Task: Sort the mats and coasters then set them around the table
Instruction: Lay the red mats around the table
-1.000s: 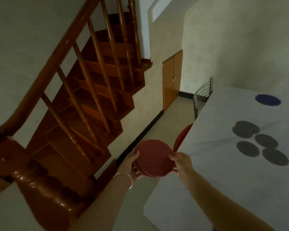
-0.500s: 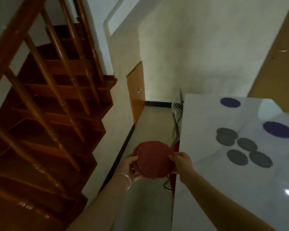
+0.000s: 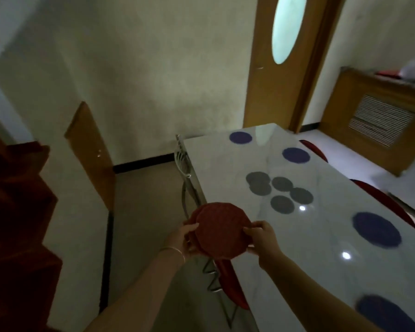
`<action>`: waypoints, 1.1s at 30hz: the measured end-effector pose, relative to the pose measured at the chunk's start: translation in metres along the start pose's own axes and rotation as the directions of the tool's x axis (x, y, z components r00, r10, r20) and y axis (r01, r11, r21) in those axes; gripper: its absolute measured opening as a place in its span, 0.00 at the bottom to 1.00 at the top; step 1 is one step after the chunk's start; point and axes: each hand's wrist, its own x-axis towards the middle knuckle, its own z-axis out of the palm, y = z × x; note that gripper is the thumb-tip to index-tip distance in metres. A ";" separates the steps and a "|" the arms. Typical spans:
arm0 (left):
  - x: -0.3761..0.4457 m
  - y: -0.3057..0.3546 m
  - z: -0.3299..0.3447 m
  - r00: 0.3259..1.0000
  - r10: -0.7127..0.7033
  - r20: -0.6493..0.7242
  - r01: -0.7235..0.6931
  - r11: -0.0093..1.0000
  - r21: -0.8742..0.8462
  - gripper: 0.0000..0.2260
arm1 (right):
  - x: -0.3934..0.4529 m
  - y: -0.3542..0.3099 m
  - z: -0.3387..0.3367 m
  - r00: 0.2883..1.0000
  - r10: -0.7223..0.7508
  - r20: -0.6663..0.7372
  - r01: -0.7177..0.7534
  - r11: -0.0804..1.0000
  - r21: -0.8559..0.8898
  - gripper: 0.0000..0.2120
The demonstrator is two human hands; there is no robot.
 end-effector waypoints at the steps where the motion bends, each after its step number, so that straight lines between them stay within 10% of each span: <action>1: 0.013 0.003 0.006 1.000 -0.014 0.027 0.014 1.000 0.020 0.10 | 0.009 0.001 -0.002 0.999 0.001 -0.041 -0.001 1.000 0.017 0.08; 19: 0.211 0.078 0.101 0.947 -0.237 0.217 0.111 0.875 0.471 0.11 | 0.151 -0.023 -0.018 0.892 0.193 -0.409 -0.094 0.964 0.250 0.04; 33: 0.225 -0.002 0.163 0.677 -0.639 0.365 0.077 0.555 0.828 0.12 | 0.076 0.055 -0.037 0.456 0.480 -0.750 -0.056 0.856 0.514 0.06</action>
